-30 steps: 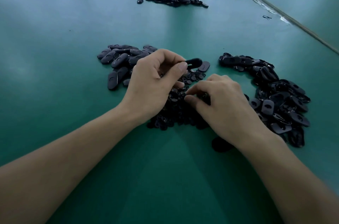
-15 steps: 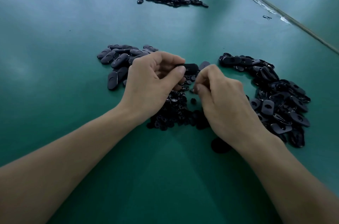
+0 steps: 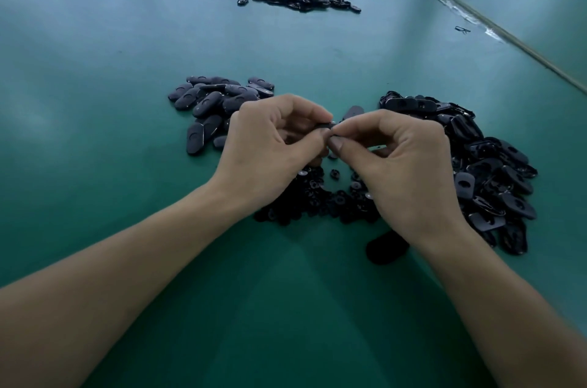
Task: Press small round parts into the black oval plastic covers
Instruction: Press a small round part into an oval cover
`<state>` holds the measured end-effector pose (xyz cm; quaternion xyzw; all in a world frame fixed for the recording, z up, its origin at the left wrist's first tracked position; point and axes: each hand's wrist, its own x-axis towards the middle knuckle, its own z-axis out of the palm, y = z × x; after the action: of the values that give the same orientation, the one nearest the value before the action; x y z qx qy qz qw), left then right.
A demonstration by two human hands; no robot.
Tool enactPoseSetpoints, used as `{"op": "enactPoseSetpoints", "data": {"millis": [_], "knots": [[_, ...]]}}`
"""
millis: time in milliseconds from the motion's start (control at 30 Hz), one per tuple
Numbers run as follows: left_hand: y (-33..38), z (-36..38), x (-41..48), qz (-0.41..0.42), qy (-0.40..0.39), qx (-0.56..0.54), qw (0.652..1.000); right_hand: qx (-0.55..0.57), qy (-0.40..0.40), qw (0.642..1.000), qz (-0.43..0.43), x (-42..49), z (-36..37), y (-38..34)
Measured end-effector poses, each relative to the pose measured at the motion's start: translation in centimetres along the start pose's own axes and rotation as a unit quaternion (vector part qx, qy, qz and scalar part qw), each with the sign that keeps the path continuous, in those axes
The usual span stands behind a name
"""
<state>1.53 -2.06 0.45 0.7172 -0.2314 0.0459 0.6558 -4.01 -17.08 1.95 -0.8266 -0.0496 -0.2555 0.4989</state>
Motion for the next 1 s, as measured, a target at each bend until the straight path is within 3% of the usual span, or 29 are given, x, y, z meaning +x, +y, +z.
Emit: {"op": "enactPoseSetpoints", "data": {"millis": [433, 1000], "knots": [[-0.02, 0.02, -0.08, -0.001, -0.013, -0.047, 0.999, -0.007, 0.014, 0.999, 0.04, 0.06, 0.07, 0.3], [0.21, 0.11, -0.25, 0.011, -0.02, 0.004, 1.0, -0.014, 0.02, 0.998, 0.053, -0.02, 0.28, 0.27]]}}
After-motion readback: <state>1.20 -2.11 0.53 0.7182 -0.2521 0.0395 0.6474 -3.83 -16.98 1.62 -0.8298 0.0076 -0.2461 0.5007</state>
